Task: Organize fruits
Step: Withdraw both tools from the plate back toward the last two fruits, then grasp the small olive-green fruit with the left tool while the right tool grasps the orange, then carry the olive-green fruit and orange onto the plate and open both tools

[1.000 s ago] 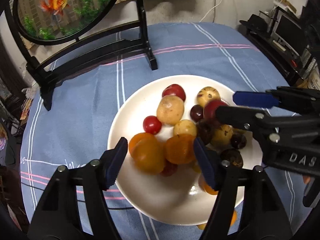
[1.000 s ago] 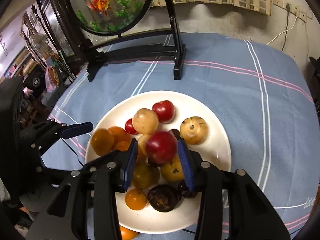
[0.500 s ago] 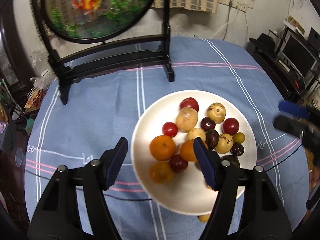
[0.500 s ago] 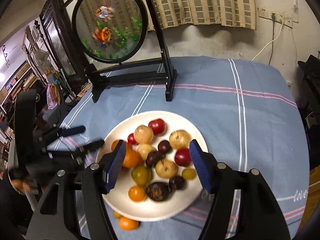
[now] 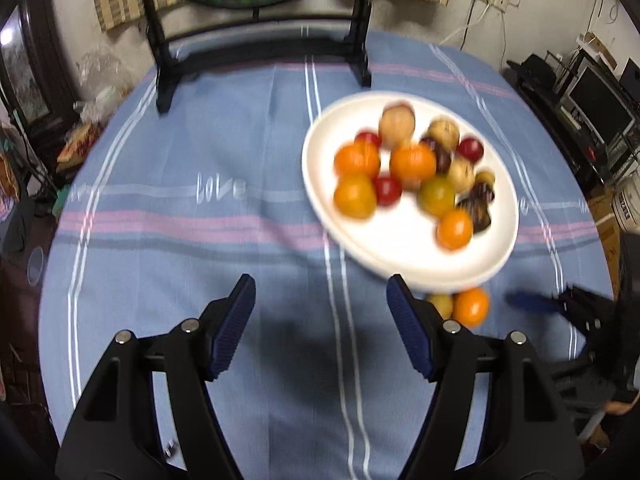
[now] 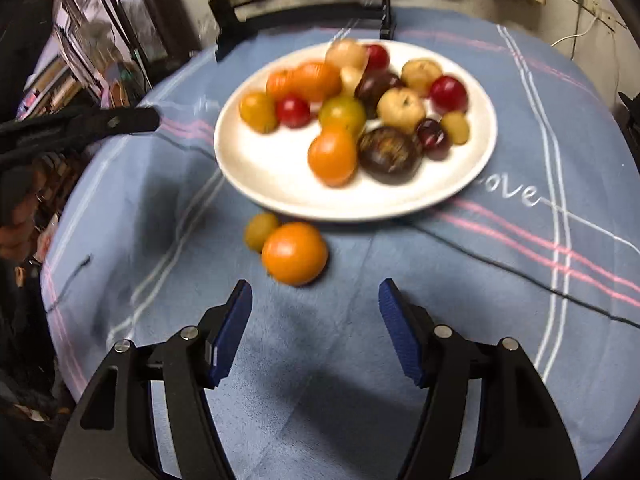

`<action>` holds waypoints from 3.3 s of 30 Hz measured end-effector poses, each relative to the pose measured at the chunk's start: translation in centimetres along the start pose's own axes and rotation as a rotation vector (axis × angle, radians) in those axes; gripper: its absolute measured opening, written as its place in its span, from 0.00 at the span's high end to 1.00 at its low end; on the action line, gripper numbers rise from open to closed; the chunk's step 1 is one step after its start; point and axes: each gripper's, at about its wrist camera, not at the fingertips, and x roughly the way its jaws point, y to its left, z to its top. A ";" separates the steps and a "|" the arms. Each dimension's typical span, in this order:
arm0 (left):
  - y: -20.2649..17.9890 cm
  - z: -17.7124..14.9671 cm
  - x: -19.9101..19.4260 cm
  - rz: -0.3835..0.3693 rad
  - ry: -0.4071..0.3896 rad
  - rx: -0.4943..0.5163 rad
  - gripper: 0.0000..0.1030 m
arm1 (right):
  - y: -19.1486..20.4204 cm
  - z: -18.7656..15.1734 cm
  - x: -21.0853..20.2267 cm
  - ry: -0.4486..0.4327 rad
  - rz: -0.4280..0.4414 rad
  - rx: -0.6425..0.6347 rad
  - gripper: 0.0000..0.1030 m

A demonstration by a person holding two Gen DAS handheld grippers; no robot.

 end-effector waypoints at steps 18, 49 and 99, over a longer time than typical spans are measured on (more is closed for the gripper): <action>-5.8 -3.2 2.0 -0.088 0.060 0.122 0.32 | -1.3 -0.6 -0.9 0.016 -0.025 0.043 0.61; -7.4 -3.8 1.8 -0.078 0.063 0.139 0.74 | -0.7 -3.6 -3.6 -0.008 0.039 0.077 0.61; -4.9 8.9 1.2 0.031 -0.102 0.083 0.74 | -5.6 10.4 -8.5 -0.231 -0.013 0.062 0.61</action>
